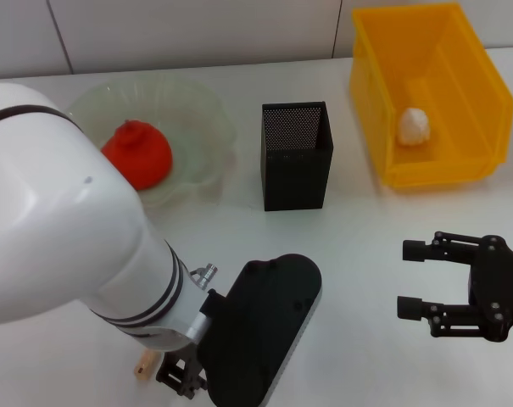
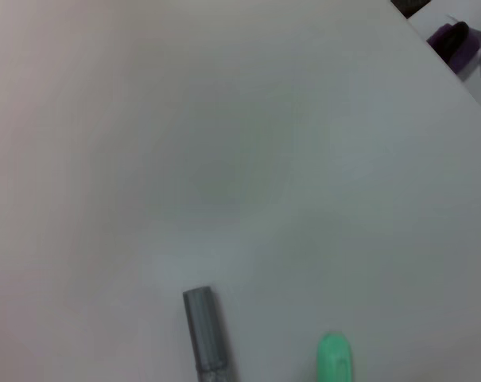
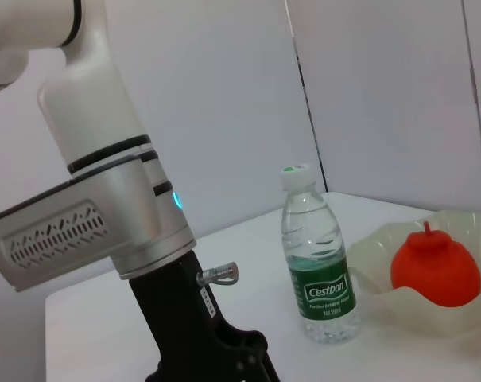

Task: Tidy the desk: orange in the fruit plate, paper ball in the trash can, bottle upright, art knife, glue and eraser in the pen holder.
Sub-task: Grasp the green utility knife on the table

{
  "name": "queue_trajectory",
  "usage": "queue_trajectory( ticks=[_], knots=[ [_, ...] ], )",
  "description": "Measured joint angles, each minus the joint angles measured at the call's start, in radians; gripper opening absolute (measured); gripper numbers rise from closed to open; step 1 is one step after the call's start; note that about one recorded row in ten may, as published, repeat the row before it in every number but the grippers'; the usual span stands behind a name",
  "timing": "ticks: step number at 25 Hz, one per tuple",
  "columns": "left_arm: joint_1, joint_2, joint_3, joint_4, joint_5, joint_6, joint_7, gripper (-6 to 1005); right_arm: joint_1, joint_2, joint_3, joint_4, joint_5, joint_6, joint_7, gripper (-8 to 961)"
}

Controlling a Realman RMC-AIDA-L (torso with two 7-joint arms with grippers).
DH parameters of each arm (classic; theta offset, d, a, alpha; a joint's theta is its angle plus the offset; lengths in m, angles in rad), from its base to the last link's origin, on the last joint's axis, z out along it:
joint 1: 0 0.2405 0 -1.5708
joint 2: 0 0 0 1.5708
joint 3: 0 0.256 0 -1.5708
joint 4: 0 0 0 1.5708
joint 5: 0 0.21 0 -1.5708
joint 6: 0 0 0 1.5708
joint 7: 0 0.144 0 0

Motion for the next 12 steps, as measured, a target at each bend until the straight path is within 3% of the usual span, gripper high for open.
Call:
queue_trajectory(
  ticks=[12],
  knots=[
    [-0.022, 0.0, 0.019, -0.017, 0.0, -0.004, -0.024, 632, 0.0, 0.001, 0.0, 0.004, 0.0, 0.0, 0.0, 773]
  ],
)
